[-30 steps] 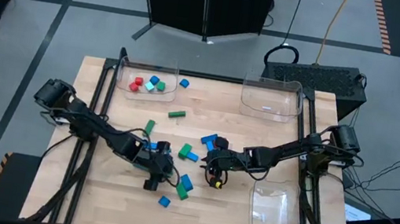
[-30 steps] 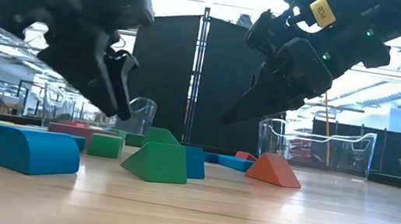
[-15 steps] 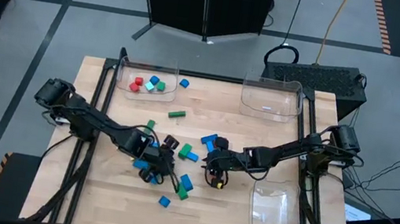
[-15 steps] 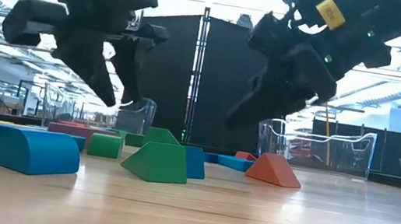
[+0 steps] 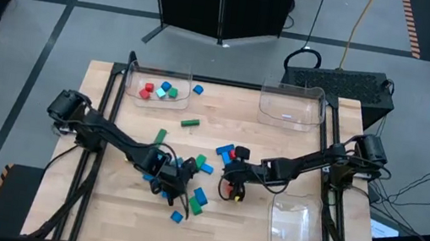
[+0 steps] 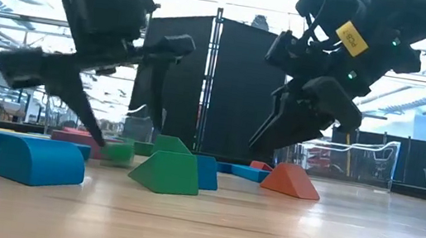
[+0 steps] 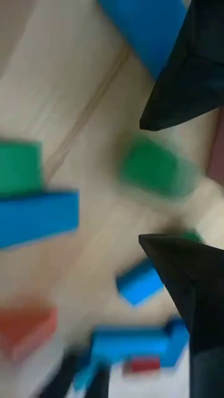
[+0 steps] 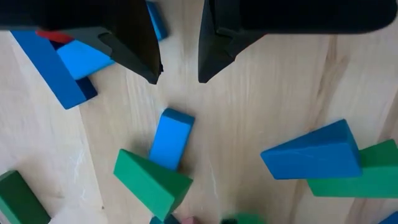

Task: Sort blocks by size
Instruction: Put the green half-circle block into the top left transparent bin

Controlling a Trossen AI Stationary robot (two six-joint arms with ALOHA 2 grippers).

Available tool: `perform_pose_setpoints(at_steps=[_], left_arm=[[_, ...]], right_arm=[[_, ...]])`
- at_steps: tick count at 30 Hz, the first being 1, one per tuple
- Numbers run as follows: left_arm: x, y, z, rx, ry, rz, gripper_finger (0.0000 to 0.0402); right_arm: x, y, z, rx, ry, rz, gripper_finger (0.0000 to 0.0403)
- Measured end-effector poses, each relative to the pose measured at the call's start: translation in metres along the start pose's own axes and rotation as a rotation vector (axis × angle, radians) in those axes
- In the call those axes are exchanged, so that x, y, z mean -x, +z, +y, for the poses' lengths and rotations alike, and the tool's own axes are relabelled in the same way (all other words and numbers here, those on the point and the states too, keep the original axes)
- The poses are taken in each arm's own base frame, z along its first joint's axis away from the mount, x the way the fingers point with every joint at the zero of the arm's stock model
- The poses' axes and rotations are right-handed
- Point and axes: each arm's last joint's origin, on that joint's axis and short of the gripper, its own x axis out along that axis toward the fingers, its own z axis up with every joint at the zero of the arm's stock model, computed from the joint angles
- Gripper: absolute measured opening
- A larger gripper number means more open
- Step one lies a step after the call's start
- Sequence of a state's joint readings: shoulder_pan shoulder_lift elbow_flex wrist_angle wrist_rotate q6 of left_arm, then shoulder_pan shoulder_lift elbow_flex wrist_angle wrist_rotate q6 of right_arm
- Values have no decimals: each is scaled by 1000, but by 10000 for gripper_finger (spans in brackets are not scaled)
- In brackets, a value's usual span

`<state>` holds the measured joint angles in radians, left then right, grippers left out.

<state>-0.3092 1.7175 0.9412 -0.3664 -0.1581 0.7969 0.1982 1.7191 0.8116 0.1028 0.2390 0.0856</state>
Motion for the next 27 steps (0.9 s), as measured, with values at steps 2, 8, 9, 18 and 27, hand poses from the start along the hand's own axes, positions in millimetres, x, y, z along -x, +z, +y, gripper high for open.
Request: perform_pose_setpoints(at_steps=[2,8,9,18,27], left_arm=[[-5,-2,-2,-6,-23,21,290],[-4,0,2,6,-38,23,290],[-3,0,3,6,-36,20,290],[-3,3,5,91,-42,-16,290],[-3,7,14,107,15,-98,290]], right_arm=[[0,0,0,0,0,-1,100],[0,0,0,0,0,-1,100],[0,0,0,0,0,-1,100],[0,0,0,-5,1,0,100],[0,0,0,-7,1,-1,100]])
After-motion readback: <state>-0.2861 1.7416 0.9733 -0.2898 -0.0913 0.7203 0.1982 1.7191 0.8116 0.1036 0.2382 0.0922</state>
